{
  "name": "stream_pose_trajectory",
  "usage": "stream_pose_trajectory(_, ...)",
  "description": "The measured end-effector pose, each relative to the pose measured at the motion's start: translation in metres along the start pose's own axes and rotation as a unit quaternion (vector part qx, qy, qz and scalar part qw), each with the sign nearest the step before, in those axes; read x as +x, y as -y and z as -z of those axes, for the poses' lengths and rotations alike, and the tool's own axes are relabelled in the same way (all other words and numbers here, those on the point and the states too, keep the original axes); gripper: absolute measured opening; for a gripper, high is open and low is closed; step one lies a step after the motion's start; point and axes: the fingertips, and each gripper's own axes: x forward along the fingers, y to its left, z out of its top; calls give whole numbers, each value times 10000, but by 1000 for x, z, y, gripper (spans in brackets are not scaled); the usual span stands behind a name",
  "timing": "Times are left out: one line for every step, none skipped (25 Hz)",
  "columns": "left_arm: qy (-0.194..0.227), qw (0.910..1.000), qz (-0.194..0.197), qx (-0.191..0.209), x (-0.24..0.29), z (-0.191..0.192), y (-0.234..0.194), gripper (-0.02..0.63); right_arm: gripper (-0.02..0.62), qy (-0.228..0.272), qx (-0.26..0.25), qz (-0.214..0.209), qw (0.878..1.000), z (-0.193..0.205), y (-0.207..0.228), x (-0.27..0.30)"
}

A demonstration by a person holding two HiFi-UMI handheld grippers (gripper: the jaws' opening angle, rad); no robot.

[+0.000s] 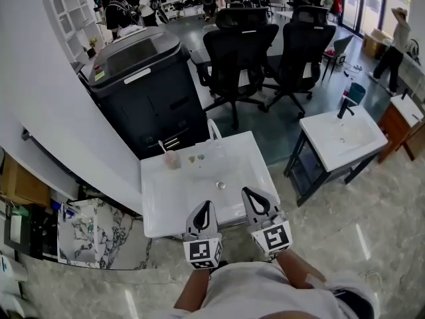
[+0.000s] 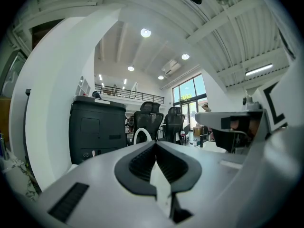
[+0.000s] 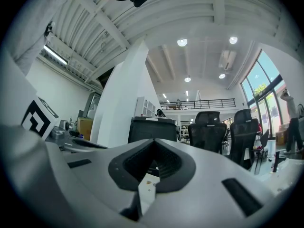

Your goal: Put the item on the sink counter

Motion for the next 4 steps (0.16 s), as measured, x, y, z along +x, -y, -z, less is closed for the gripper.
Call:
stream_pose_trajectory(-4, 10000, 9, 7, 1, 0, 2, 11, 5, -1, -10, 0, 10000, 0, 2, -1)
stream_pose_trajectory(-7, 10000, 18, 12, 1, -1, 5, 11, 5, 1, -17, -2, 10000, 0, 4, -2)
stream_pose_trajectory(-10, 10000, 27, 15, 2, -1, 7, 11, 5, 4, -24, -5, 10000, 0, 6, -3)
stream_pose_trajectory(-14, 10000, 35, 18, 3, -1, 10, 11, 5, 8, -30, -8, 10000, 0, 8, -4)
